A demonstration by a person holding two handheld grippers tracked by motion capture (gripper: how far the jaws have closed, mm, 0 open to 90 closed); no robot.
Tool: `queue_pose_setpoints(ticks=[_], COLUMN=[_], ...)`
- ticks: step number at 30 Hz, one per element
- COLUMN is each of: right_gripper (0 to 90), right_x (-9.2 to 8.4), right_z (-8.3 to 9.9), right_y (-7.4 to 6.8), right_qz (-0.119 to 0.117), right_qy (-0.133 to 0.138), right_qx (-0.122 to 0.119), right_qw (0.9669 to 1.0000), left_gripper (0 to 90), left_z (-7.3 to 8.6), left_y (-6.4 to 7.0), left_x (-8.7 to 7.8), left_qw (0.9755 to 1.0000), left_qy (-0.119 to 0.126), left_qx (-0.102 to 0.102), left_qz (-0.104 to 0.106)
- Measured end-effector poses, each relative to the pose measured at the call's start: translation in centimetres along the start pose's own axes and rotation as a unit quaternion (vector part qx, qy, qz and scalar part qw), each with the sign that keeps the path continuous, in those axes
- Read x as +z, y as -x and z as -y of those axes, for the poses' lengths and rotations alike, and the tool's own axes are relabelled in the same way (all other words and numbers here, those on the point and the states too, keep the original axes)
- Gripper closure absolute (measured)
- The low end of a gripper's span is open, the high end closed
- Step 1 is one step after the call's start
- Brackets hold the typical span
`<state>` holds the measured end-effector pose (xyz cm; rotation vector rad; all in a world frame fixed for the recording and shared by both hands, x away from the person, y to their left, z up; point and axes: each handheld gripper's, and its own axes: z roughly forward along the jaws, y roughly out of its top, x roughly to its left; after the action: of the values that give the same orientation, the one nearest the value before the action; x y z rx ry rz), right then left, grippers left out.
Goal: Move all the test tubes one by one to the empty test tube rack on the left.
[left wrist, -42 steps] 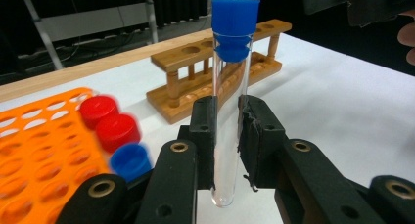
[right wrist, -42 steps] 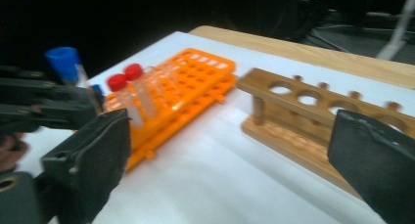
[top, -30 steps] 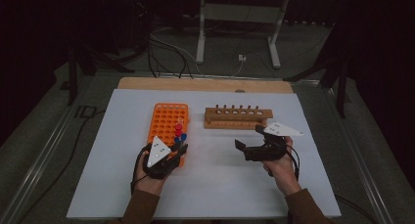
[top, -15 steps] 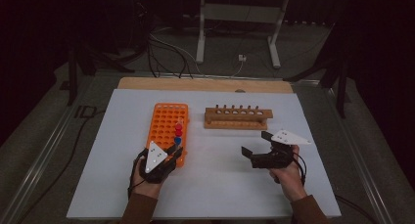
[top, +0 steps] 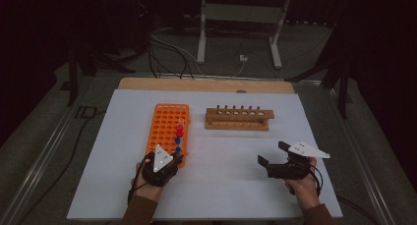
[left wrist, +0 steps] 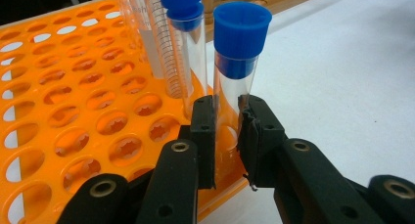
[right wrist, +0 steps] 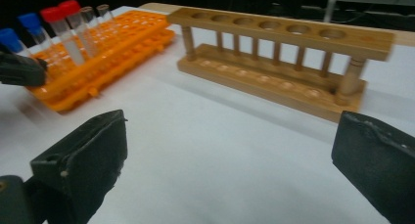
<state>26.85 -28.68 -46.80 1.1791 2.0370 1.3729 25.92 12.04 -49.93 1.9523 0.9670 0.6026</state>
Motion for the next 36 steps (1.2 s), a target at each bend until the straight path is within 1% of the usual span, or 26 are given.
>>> queue_pose_setpoints(ticks=[3,5,6,8,9,10,11,13,16,18,19,21,23,26,30,32,34,36], right_gripper=[0.3,0.2,0.2,0.2,0.2,0.2,0.2,0.2,0.2,0.2,0.2,0.2,0.2,0.1,0.1,0.1,0.1,0.1], right_x=[-0.4,-0.5,-0.5,-0.6,-0.7,-0.7,-0.8,-0.9,-1.0,-1.1,-1.2,-1.4,-1.5,-1.8,-2.1,-2.1,-2.1,-2.0], right_z=[0.2,0.3,0.3,0.4,0.4,0.4,0.5,0.5,0.6,0.6,0.7,0.8,1.0,1.2,1.3,1.4,1.5,1.5], right_y=[0.3,0.4,0.4,0.4,0.4,0.5,0.5,0.6,0.7,0.7,0.7,0.7,0.8,1.0,1.2,1.2,1.2,1.2], right_qz=[0.006,0.009,0.01,0.016,0.018,0.02,0.02,0.021,0.023,0.025,0.027,0.037,0.039,0.044,0.05,0.05,0.053,0.055], right_qy=[0.005,0.008,0.009,0.013,0.014,0.016,0.018,0.022,0.026,0.03,0.031,0.035,0.04,0.045,0.05,0.052,0.052,0.053], right_qx=[0.008,0.011,0.011,0.009,0.007,0.006,0.007,0.01,0.012,0.013,0.011,0.003,0.004,0.009,0.004,0.005,0.003,0.002], right_qw=[0.9999,0.9999,0.9998,0.9998,0.9997,0.9997,0.9996,0.9995,0.9993,0.9992,0.9991,0.9987,0.9984,0.998,0.9975,0.9974,0.9972,0.9971], left_gripper=[77.9,75.5,69.0,61.8,58.7,55.5,52.0,47.1,38.3,33.3,29.5,23.9,17.7,14.2,5.5,1.9,1.2,0.7], left_z=[0.0,0.1,0.1,0.1,0.0,-0.1,-0.3,-0.6,-0.8,-0.9,-1.0,-1.1,-1.2,-1.2,-0.8,-0.7,-0.5,-0.2], left_y=[0.0,-0.2,-0.3,-0.4,-0.5,-0.6,-0.8,-1.1,-1.7,-2.2,-2.5,-2.9,-3.3,-3.9,-4.9,-5.4,-5.7,-6.2], left_x=[0.0,-0.1,-0.1,-0.3,-0.4,-0.6,-1.0,-1.6,-2.9,-3.6,-3.9,-4.5,-5.1,-6.1,-7.1,-7.4,-7.6,-7.9], left_qw=[1.0,0.9999,0.9998,0.9997,0.9997,0.9995,0.9991,0.9984,0.9969,0.9957,0.9951,0.9944,0.9936,0.9912,0.9872,0.9861,0.9856,0.984], left_qy=[0.001,0.0,0.0,0.0,0.002,0.006,0.017,0.034,0.06,0.078,0.084,0.092,0.1,0.115,0.129,0.132,0.133,0.137], left_qx=[-0.007,-0.013,-0.016,-0.017,-0.015,-0.013,-0.015,-0.021,-0.03,-0.039,-0.044,-0.049,-0.052,-0.065,-0.088,-0.091,-0.092,-0.098], left_qz=[0.001,0.007,0.009,0.016,0.019,0.028,0.036,0.042,0.041,0.032,0.027,0.017,0.004,-0.013,-0.034,-0.044,-0.05,-0.057])
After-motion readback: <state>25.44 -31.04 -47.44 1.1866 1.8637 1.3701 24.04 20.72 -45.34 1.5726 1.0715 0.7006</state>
